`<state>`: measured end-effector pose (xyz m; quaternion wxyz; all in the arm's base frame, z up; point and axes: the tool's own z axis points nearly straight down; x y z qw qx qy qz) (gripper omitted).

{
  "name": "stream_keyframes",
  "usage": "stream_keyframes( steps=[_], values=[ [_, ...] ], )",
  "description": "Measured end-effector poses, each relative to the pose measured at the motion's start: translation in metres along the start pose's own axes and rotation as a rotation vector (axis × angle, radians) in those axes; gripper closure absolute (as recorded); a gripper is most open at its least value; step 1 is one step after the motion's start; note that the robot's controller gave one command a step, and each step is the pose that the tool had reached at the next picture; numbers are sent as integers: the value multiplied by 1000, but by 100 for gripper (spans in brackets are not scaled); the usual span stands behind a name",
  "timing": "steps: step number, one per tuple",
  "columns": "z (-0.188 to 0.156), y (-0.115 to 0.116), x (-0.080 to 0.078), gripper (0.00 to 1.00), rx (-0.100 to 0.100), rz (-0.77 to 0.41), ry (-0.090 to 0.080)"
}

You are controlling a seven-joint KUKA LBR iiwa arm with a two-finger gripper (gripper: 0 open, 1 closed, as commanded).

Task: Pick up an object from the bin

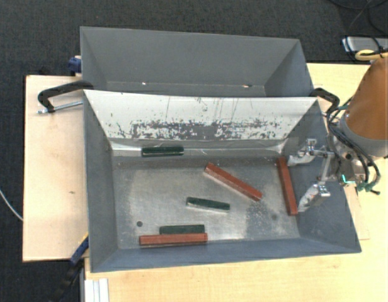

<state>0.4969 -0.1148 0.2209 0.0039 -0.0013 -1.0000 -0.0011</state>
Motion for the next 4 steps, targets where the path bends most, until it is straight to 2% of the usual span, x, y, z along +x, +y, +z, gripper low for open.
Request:
stream_keyframes(
  steps=[1,2,3,4],
  values=[
    [-4,1,-2,0,2,-3,-9],
    [61,26,-28,0,1,95,-13],
    [62,61,-86,0,0,301,-14],
    [93,74,-81,0,1,164,-10]
  ],
)
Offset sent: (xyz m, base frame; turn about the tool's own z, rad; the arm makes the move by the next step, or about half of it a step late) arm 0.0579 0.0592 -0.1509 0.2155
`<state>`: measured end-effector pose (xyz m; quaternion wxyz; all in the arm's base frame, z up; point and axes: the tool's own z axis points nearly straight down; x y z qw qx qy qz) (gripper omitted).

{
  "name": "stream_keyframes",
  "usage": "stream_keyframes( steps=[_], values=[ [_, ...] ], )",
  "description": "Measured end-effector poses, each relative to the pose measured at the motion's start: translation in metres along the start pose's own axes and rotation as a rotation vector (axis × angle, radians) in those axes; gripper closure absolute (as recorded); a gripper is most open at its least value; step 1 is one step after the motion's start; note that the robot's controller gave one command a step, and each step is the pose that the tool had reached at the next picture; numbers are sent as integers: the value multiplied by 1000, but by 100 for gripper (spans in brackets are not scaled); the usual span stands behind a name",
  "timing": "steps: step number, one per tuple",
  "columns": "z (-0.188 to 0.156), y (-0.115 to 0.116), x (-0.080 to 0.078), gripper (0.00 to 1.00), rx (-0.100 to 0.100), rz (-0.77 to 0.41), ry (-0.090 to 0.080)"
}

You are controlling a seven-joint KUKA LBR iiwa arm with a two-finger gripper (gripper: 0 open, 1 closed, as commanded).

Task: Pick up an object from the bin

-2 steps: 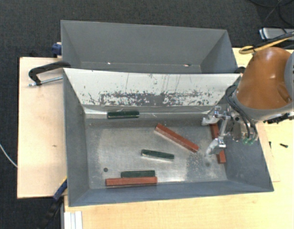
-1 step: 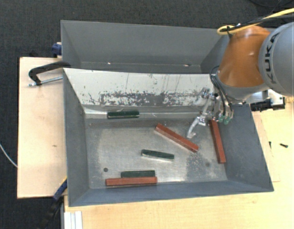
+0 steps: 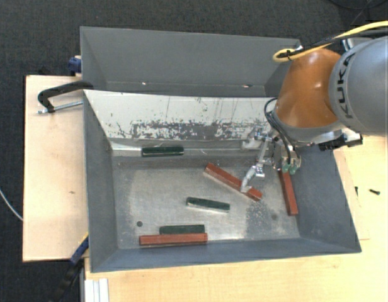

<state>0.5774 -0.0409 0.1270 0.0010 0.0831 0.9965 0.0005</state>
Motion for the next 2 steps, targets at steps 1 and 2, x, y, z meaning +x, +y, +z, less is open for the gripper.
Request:
stream_keyframes(
  steps=[1,2],
  values=[
    [42,10,2,0,0,229,1],
    [49,21,-20,100,0,266,10]
  ],
)
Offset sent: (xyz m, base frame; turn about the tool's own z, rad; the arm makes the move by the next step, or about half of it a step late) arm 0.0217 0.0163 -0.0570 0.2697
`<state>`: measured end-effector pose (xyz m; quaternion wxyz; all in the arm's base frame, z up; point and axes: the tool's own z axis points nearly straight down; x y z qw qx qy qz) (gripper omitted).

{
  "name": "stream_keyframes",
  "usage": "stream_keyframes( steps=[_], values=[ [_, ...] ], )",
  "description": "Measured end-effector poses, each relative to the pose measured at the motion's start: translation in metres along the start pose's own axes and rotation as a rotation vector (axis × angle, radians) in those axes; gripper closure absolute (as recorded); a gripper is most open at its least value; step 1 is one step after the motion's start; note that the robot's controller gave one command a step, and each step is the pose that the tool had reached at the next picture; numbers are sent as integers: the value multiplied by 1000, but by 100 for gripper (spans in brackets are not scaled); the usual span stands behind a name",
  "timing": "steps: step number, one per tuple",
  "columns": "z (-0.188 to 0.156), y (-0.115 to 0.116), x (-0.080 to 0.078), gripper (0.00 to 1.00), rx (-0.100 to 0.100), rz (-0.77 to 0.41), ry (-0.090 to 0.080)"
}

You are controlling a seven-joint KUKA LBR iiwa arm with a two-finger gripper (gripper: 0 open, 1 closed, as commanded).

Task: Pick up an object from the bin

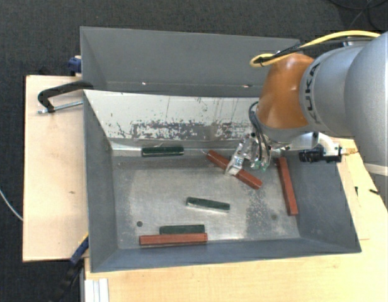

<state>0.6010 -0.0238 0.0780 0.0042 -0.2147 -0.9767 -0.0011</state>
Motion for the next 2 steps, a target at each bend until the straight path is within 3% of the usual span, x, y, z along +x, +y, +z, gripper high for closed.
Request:
stream_keyframes(
  steps=[2],
  values=[
    [-4,0,1,100,0,1,-3]
  ],
)
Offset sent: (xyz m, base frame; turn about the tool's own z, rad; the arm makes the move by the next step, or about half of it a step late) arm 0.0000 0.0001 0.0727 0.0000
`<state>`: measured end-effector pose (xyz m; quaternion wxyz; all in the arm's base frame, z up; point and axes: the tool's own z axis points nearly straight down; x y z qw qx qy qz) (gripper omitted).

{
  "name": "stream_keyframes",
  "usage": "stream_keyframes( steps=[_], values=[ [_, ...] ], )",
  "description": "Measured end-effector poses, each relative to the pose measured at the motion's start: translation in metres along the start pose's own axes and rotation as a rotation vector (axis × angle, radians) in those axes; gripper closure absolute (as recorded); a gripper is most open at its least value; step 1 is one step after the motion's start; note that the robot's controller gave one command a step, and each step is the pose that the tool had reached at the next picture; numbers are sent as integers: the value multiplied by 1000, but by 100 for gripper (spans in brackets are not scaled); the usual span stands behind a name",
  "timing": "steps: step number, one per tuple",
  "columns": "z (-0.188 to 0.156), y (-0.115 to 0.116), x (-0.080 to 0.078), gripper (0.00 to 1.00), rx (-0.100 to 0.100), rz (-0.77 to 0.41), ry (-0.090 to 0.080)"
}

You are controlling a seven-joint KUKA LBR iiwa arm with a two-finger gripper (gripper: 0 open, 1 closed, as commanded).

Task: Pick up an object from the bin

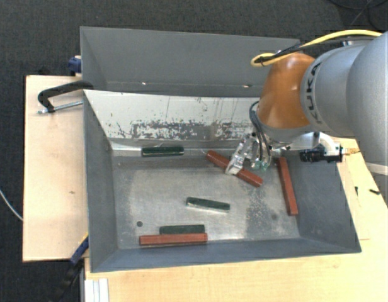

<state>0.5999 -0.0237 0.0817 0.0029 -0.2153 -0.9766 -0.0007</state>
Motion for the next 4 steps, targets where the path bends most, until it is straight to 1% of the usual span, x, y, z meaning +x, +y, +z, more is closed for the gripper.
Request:
stream_keyframes(
  steps=[1,2,3,4],
  values=[
    [-17,0,1,100,0,0,-4],
    [-33,1,-1,100,-3,-1,-12],
    [-41,1,-1,100,-4,-1,-14],
    [-48,1,-1,100,-3,-1,-11]
  ],
)
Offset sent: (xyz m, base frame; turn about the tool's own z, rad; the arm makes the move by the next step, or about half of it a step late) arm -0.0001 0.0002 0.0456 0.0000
